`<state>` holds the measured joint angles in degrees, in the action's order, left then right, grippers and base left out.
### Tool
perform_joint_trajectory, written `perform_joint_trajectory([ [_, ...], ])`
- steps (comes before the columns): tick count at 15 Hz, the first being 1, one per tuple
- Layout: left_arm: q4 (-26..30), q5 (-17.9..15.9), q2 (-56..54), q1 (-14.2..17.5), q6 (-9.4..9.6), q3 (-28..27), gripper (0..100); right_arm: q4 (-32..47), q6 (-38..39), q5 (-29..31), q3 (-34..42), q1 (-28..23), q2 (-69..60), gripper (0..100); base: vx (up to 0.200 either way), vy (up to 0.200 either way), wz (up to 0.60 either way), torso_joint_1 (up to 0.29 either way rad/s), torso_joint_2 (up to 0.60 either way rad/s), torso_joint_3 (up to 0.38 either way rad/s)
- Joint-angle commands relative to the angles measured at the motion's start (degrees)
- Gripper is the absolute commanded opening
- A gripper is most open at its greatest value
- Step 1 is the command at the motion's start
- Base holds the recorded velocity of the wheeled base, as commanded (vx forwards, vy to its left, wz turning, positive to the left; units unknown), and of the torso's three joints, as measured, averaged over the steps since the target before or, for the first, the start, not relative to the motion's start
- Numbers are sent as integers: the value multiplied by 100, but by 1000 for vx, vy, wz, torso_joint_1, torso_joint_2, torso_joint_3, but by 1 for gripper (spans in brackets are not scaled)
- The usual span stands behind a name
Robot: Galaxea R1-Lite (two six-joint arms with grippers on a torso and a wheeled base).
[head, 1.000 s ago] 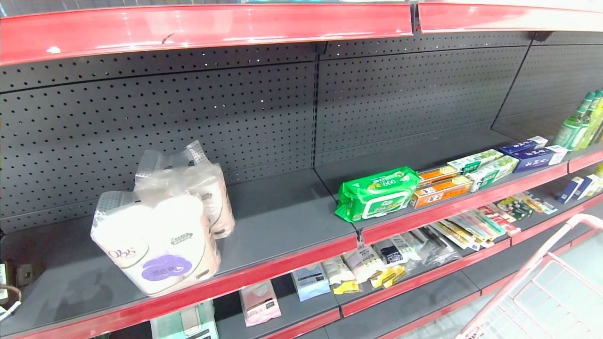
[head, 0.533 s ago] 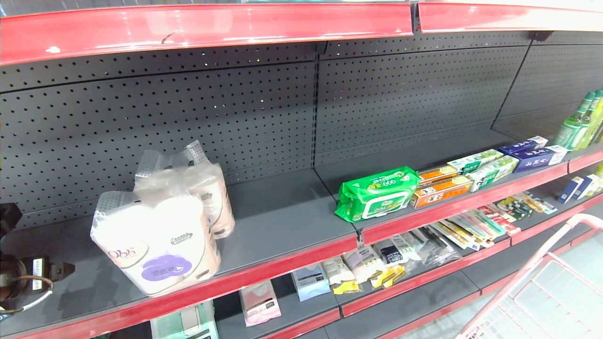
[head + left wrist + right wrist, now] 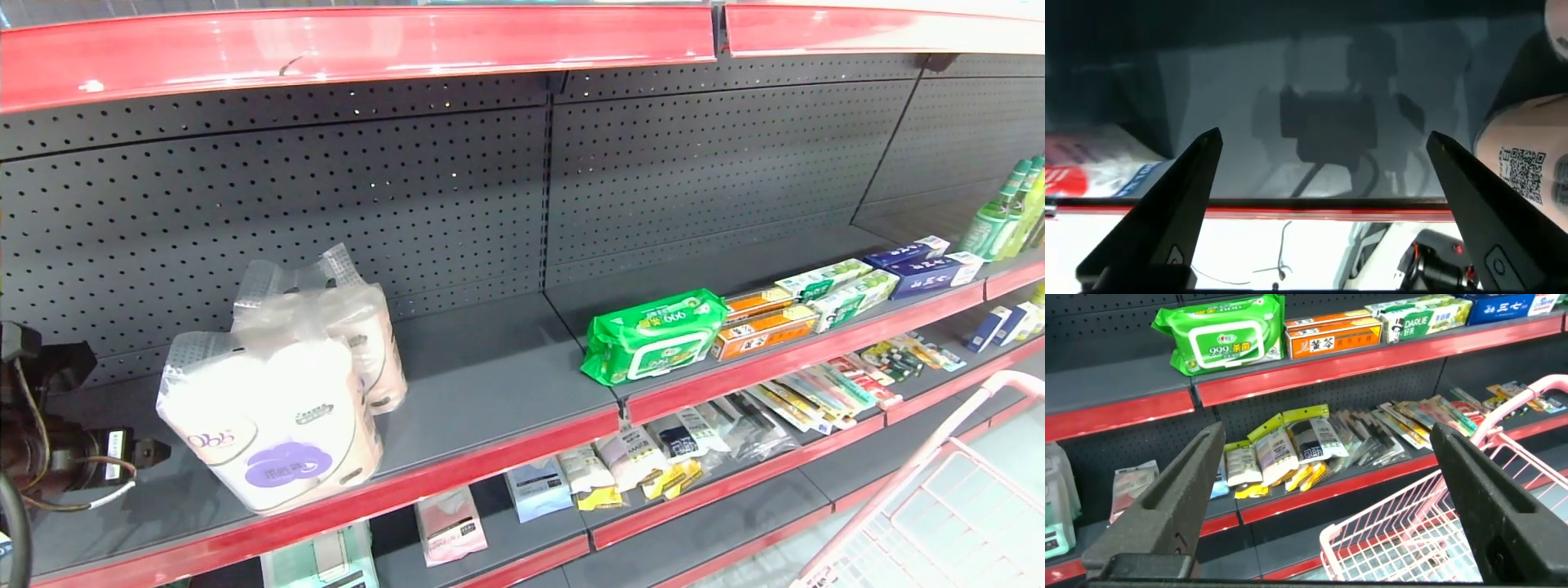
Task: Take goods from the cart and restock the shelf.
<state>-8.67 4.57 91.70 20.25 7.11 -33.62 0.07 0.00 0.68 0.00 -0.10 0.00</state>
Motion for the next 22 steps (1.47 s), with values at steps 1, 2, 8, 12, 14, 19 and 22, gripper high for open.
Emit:
perform_joint_trajectory([
  [1,-3,0,199,-56,1,-13,100,1,0,-7,0,1,0,100,0,0,0,0,0,0],
  [2,-12,0,243,-109,1,-13,100,1,0,2,0,1,9,100,0,0,0,0,0,0],
  [8,-126,0,507,-118,-8,-110,100,1,0,-7,0,1,9,100,0,0,0,0,0,0],
  [12,-285,0,771,-135,-16,-110,100,-7,0,2,0,1,0,100,0,0,0,0,0,0],
  [14,-496,0,903,-135,-16,-127,100,-7,0,-7,0,1,0,100,0,0,0,0,0,0],
  [19,-513,-141,1087,-162,-34,-197,100,-7,0,-7,0,1,9,100,0,0,0,0,0,0],
  [22,-513,-202,1157,-206,-43,-189,100,1,0,-7,0,1,9,100,0,0,0,0,0,0],
])
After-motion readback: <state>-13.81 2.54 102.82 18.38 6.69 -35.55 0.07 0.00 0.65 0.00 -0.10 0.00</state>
